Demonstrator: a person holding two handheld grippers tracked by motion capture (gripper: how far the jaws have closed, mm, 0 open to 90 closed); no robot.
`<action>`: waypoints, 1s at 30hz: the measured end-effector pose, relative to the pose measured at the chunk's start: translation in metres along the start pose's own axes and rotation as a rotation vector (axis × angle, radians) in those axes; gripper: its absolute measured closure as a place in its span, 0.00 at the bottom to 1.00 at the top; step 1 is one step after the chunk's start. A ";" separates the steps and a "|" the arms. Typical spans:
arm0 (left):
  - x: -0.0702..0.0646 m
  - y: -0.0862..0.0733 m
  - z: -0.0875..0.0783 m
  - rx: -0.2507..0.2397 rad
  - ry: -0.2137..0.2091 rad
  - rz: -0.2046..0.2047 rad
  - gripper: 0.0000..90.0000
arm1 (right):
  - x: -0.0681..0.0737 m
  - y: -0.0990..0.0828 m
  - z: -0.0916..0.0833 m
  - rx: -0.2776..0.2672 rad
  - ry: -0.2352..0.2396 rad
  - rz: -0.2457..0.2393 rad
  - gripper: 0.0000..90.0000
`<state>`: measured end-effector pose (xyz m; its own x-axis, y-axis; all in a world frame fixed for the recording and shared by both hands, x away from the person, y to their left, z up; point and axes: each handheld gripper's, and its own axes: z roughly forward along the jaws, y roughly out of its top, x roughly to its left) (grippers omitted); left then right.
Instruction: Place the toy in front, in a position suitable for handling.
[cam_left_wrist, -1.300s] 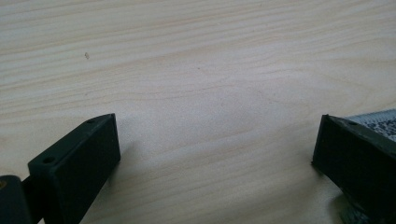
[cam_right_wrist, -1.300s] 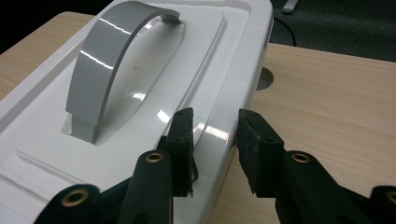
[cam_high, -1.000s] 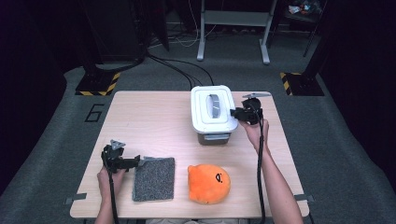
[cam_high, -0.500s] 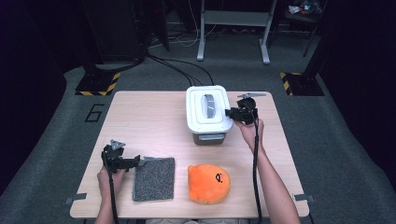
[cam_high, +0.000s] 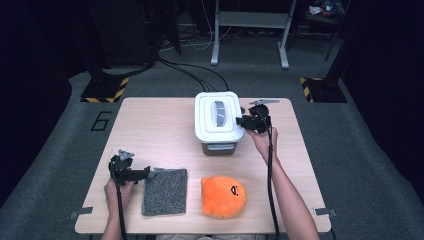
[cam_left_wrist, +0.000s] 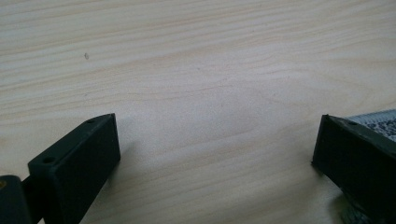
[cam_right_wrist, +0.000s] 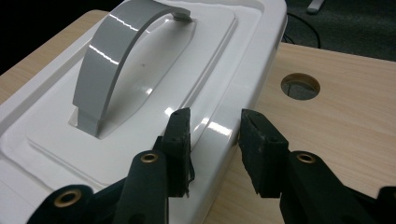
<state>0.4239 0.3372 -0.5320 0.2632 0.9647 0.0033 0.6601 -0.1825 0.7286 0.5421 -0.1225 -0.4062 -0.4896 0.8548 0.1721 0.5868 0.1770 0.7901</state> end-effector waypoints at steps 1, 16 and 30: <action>0.000 0.000 0.000 0.000 0.000 0.000 0.00 | -0.001 0.000 0.001 0.004 0.012 -0.006 0.57; 0.000 0.000 0.000 0.005 -0.001 0.002 0.00 | -0.042 -0.022 -0.035 -0.044 -0.032 0.057 0.21; 0.000 0.000 0.000 0.001 -0.001 -0.002 0.00 | -0.078 -0.079 -0.049 0.012 -0.126 0.051 0.16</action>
<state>0.4242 0.3372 -0.5318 0.2629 0.9648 0.0014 0.6610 -0.1812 0.7282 0.5024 -0.2272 -0.4535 -0.3745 0.9172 0.1362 0.6171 0.1369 0.7749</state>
